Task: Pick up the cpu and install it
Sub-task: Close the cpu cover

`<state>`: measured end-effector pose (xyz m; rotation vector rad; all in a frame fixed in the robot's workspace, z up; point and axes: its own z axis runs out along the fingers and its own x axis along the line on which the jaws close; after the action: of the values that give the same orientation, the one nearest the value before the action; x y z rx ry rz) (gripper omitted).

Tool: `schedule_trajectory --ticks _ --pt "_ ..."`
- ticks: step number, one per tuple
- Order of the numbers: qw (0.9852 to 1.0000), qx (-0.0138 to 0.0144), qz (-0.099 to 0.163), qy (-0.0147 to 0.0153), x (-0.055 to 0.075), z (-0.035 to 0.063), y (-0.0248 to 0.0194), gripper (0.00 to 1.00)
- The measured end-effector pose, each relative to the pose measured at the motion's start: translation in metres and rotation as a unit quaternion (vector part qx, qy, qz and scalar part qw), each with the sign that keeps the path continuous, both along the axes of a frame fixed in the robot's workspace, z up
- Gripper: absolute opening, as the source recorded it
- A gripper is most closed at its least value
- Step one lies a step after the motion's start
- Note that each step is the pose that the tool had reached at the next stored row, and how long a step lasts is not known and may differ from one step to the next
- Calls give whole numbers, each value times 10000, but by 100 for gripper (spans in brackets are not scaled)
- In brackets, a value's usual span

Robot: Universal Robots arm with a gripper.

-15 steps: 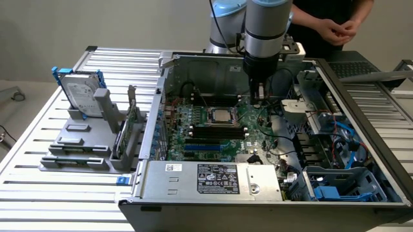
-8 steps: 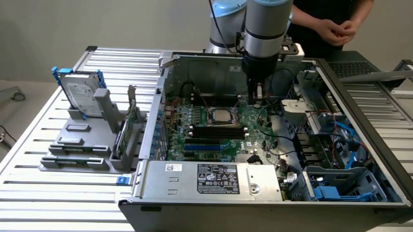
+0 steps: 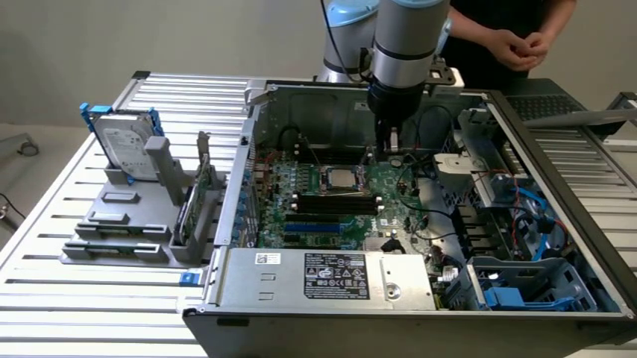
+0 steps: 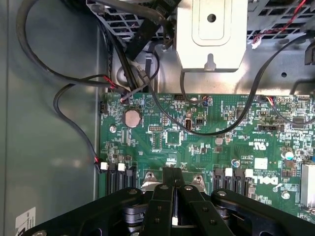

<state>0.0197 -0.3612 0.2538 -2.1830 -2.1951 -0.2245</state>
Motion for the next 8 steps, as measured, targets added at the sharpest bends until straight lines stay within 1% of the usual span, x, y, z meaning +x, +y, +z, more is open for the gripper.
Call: schedule_trajectory --ticks 2,5,8 --pt "10000 0 0 35 -8 0 0 11" --pt "10000 0 -1 76 -18 0 0 11" --pt "9999 0 -1 110 -26 -1 0 11"
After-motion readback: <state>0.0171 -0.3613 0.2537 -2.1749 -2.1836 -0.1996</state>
